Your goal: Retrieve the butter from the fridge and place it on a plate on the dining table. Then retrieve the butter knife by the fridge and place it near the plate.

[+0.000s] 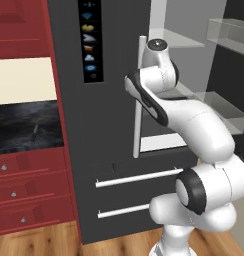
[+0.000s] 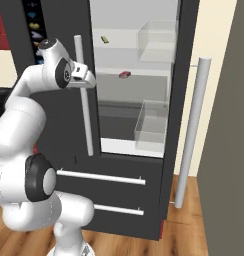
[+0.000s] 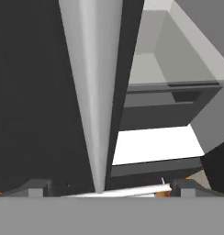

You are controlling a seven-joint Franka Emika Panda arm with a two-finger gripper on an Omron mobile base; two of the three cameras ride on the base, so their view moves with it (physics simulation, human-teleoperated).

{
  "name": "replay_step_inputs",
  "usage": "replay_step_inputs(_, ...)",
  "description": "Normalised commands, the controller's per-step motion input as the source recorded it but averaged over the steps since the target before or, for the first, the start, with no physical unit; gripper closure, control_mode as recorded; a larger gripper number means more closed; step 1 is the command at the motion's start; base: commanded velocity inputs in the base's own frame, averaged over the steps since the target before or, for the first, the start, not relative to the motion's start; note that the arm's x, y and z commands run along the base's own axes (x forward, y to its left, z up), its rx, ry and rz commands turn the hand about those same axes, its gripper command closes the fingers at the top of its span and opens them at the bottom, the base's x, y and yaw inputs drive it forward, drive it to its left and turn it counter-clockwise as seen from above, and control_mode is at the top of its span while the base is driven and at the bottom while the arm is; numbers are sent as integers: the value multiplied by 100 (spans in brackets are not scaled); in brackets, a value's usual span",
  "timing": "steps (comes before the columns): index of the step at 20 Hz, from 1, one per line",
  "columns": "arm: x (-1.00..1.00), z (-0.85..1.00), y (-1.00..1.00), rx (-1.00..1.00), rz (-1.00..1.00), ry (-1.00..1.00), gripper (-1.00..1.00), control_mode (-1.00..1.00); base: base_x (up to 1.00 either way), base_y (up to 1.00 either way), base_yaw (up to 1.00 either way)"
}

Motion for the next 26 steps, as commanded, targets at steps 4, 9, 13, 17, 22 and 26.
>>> replay_step_inputs(4, 23, 0, 0, 0, 7, -25, -100, -100, 0, 0, 0)
replay_step_inputs(9, 24, 0, 0, 0, 5, -7, -100, -100, 0, 0, 0)
replay_step_inputs(13, 34, 0, 4, 0, 4, 0, -100, -100, 0, 0, 0)
replay_step_inputs(17, 22, 0, 5, -2, 1, -2, -100, -100, 0, 0, 0)
replay_step_inputs(22, 17, 0, 0, -3, 0, -1, -100, -100, 0, 0, 0)
replay_step_inputs(26, 13, -6, 0, -4, 0, -11, -100, -100, 0, 0, 0)
